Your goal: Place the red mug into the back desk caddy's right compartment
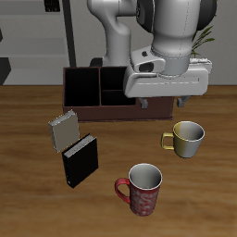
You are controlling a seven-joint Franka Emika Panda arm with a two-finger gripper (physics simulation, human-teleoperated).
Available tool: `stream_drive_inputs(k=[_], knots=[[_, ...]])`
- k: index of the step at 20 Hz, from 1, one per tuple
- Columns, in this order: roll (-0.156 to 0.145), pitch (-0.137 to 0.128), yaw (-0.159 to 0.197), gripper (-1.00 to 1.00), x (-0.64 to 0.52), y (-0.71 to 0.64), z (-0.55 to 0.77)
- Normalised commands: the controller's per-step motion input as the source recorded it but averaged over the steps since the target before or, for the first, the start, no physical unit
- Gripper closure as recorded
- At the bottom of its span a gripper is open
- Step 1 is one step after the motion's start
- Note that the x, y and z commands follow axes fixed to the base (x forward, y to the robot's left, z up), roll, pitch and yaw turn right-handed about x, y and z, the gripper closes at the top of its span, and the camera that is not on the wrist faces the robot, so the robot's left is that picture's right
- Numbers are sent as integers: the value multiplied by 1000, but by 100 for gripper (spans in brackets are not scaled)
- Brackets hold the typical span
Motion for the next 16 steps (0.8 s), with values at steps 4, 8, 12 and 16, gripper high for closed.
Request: stream_drive_inputs(k=[4,8,12,16], knots=[[-20,10,-6,-100,357,-30,-177],[11,57,12,-100,390,-59,-265],[26,16,15,-100,249,86,-252],[19,-17,21,-100,190,77,-130]])
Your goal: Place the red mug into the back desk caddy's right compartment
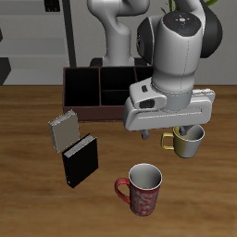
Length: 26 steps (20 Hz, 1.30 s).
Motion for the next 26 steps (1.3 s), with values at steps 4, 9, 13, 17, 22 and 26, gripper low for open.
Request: stream_drive_inputs(k=[4,9,13,17,22,26], knots=[[-10,5,0,-100,98,101,-133],[-22,3,0,-100,134,38,-241],[-8,-4,-18,-100,91,61,-272],[-18,-40,-15,-100,28,38,-286],[-20,-36,-13,-100,43,-6,-348],[-27,-17,-32,-100,24,-42,-229]])
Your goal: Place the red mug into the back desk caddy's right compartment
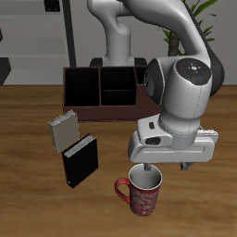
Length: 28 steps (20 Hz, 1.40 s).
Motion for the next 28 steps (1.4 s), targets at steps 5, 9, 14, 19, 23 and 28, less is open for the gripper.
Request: stream_drive_inputs(k=[5,9,14,19,23,28], knots=[[-5,-18,-15,-100,-21,35,-242],[0,-11,-31,-100,5,66,-252],[-5,24,-31,-100,38,106,-255],[16,24,-6,-100,70,44,-220],[-8,43,-9,100,79,-41,-269],[9,-1,-14,100,-11,-31,-74]])
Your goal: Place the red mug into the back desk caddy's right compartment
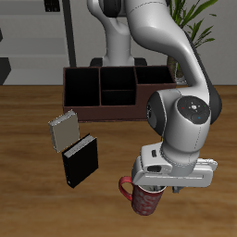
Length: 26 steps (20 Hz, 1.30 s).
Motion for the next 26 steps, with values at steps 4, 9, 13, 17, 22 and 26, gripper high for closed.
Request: stream_drive_inputs(k=[4,9,13,17,22,26], knots=[[-2,-32,0,100,-87,-105,197],[-38,-87,16,100,-234,-139,498],[-20,-78,16,100,-228,-71,450],[-27,-104,-28,100,-383,-138,730],[-8,-96,37,100,-445,-164,590],[6,-41,0,100,-261,-87,273]])
